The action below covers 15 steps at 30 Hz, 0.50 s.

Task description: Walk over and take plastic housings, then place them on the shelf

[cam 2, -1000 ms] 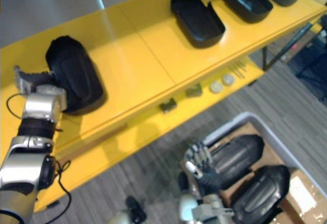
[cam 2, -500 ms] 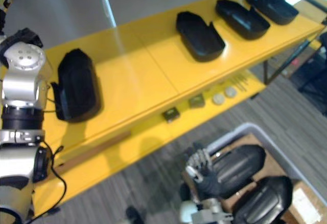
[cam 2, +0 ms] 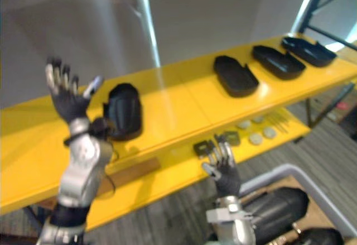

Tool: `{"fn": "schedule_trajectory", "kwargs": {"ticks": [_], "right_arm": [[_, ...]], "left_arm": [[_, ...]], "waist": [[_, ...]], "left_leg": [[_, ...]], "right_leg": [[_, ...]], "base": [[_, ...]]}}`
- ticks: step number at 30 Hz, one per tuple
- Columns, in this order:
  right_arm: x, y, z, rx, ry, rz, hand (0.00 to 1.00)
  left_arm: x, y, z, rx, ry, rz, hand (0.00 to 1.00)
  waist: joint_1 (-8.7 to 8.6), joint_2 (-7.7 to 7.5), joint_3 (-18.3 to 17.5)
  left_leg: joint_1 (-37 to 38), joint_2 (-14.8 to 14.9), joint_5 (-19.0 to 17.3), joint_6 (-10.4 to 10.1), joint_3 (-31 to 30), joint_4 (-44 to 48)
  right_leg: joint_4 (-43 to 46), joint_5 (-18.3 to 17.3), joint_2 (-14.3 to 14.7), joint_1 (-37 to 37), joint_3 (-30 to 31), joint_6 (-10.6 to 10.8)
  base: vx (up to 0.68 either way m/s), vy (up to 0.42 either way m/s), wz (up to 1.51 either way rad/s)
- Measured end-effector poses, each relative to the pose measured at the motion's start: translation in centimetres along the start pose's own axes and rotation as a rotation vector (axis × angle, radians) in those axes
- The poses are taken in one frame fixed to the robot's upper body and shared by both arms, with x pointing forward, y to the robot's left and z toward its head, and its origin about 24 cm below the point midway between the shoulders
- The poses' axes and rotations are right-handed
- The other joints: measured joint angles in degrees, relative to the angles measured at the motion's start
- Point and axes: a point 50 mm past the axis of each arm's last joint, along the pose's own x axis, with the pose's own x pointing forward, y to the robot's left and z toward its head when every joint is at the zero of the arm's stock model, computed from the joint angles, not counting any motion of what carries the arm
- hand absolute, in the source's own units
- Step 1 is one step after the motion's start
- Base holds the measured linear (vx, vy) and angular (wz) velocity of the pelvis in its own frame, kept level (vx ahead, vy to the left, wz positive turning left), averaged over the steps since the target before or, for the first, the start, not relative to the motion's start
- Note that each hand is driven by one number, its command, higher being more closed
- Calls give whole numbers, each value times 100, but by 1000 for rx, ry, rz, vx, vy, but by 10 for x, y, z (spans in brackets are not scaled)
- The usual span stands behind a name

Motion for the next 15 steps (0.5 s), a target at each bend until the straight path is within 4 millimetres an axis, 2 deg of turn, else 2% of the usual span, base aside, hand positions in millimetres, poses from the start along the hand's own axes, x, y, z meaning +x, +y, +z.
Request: {"fn": "schedule_trajectory", "kwargs": {"ticks": [1, 2, 3, 5, 7, 8, 10, 11, 13, 14, 15], "right_arm": [[4, -2, 4, -8, -26, -4, 0], [15, -5, 13, -25, -86, 2, 0], [19, -4, 17, -29, -109, 10, 0], [40, 6, 27, -19, -186, 63, 0], [56, 15, 29, -23, -199, 99, 0], [63, 18, 27, -27, -190, 112, 0], [94, 38, 14, -43, -120, 166, 0], [101, 42, 11, -52, -96, 180, 0], [122, 61, -10, -98, 26, 227, 0], [126, 65, -15, -112, 55, 240, 0], [132, 76, -26, -134, 107, 271, 0]], "left_arm": [[0, 11, -3, 34, 9, 37, 0], [-1, 37, -11, 116, 35, 113, 0], [0, 46, -15, 148, 47, 142, 0], [-4, 74, -38, 252, 137, 252, 0], [-12, 84, -57, 286, 227, 310, 0], [-17, 87, -65, 301, 264, 323, 0], [-38, 101, -101, 392, 429, 368, 0], [-44, 104, -109, 411, 466, 375, 0], [-69, 116, -136, 423, 611, 417, 0], [-75, 118, -142, 418, 639, 427, 0], [-86, 122, -151, 424, 686, 434, 0]], "waist": [[41, -15, -18], [190, -44, -44], [249, -52, -58], [372, -60, -93], [489, -76, -95], [540, -81, -95], [637, -107, -110], [651, -119, -117], [829, -180, -103], [858, -195, -93], [963, -226, -89]], "left_leg": [[-11, -24, 19, 0, -77, -14], [-5, -51, 72, -2, -191, -86], [-22, -62, 84, 10, -251, -86], [-153, -110, 139, 32, -436, -88], [-208, -148, 198, 47, -521, -89], [-213, -163, 206, 53, -575, -90], [-244, -198, 235, 72, -666, -89], [-278, -210, 246, 81, -715, -89], [-323, -241, 269, 94, -836, -91], [-324, -255, 272, 99, -904, -92], [-324, -276, 275, 102, -970, -93]], "right_leg": [[3, -17, -4, 29, -39, 10], [2, -67, -18, 91, -174, 14], [4, -72, -23, 92, -206, 14], [2, -75, -49, 82, -367, 22], [6, -70, -92, 83, -473, 34], [13, -71, -100, 92, -490, 40], [33, -68, -125, 111, -618, 56], [33, -66, -125, 110, -637, 59], [38, -56, -136, 156, -785, 75], [37, -56, -139, 194, -813, 77], [37, -69, -164, 225, -919, 83]], "base": [[-19, 12, 54], [-27, 11, 46], [-28, 9, 45], [-21, 10, 36], [-13, 23, 27], [-8, 30, 23], [-7, 17, 21], [-4, 5, 29], [9, 1, 31], [16, 3, 33], [17, 14, 38]]}}
